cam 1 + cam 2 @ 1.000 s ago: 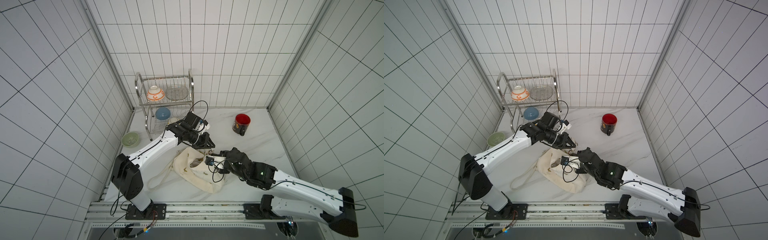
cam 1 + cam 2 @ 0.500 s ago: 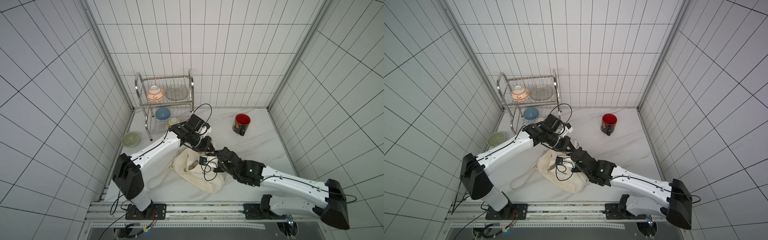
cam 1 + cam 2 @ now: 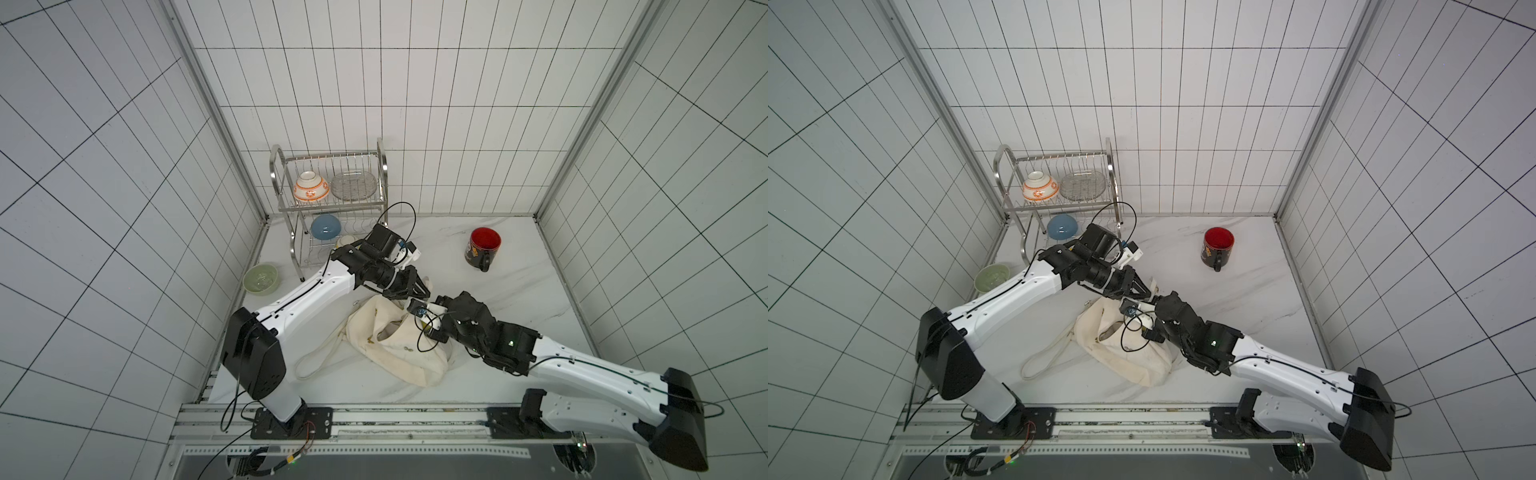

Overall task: Remove the decoration from the bag
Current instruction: Remove the decoration item from the bag, then place the decoration item at the center of the board.

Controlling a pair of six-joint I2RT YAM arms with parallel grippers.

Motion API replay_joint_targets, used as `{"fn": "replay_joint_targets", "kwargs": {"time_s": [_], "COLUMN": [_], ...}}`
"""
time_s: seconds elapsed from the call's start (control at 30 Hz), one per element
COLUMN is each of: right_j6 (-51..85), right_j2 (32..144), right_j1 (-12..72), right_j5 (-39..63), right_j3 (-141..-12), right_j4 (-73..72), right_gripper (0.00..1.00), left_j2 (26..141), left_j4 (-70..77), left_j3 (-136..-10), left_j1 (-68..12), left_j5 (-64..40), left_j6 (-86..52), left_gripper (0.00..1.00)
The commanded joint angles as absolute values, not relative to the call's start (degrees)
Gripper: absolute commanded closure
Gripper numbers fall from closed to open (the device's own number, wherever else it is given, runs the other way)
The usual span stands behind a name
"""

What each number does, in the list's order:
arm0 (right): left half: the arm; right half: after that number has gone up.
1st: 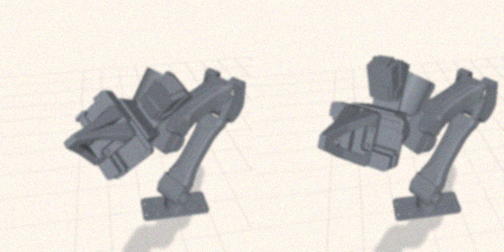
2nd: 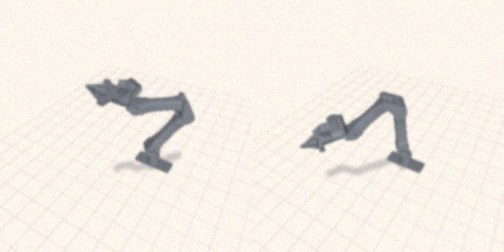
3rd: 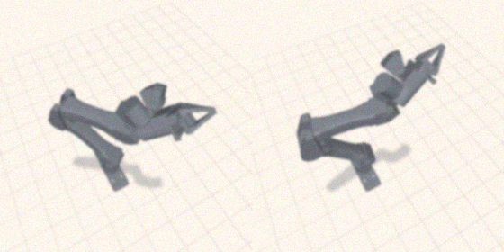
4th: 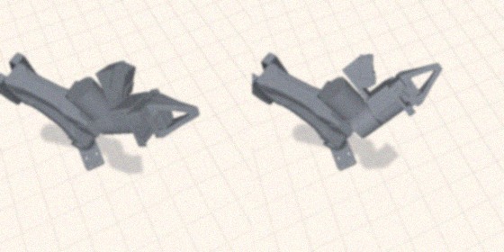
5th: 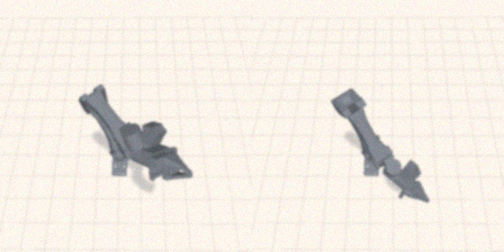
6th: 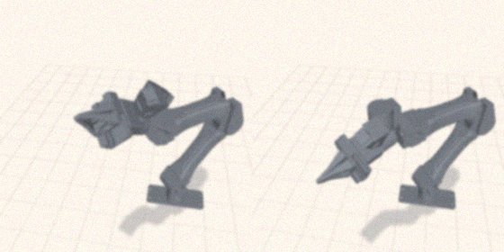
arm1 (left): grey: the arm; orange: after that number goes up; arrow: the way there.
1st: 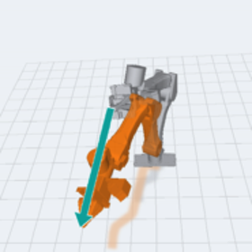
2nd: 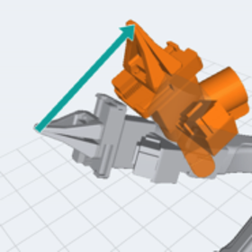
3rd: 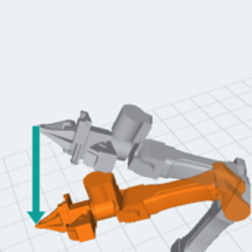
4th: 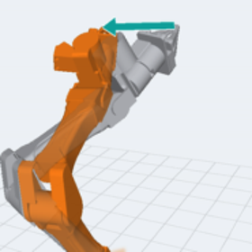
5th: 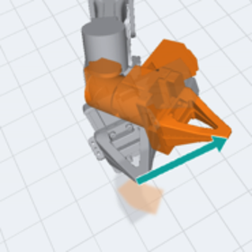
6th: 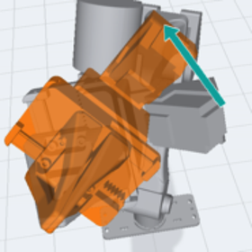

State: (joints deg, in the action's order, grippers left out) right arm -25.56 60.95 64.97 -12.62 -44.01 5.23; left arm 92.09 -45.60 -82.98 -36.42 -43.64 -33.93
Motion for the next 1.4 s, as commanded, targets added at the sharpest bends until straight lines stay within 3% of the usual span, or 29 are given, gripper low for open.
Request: {"fn": "replay_joint_targets", "kwargs": {"time_s": [0.0, 0.23, 0.53, 0.7, 0.83, 1.0, 1.13, 1.37], "right_j6": [-21.81, -16.84, -7.23, -2.85, 0.55, 1.75, 2.24, 4.68], "right_j2": [58.82, 55.37, 53.61, 53.45, 54.37, 54.75, 54.69, 54.24], "right_j1": [64.49, 62.23, 54.41, 49.41, 44.69, 41.24, 39.90, 39.75], "right_j5": [-12.66, -11.90, -5.62, 0.14, 5.38, 9.08, 11.86, 12.10], "right_j3": [-44.12, -44.16, -46.57, -45.76, -45.84, -45.85, -45.55, -45.07], "right_j4": [-0.68, 0.65, 15.19, 19.76, 22.19, 23.82, 22.96, 19.02], "right_gripper": [1.00, 1.00, 0.99, 0.88, 0.78, 0.68, 0.67, 0.66], "left_j2": [88.53, 81.60, 69.58, 64.68, 64.35, 69.42, 71.38, 69.99], "left_j4": [-43.86, -44.08, -40.34, -34.55, -26.46, -25.24, -24.42, -20.86], "left_j3": [-82.62, -78.84, -62.21, -52.71, -47.00, -48.55, -50.70, -55.33], "left_j1": [-33.00, -26.63, -31.20, -40.66, -42.87, -42.90, -43.07, -43.97], "left_j5": [-42.89, -40.22, -32.20, -26.16, -23.71, -19.63, -16.51, -22.77], "left_j6": [-34.36, -31.78, -21.55, -10.39, -6.50, -2.31, 1.01, -1.09], "left_gripper": [0.70, 0.58, 0.45, 0.38, 0.37, 0.37, 0.36, 0.35]}}
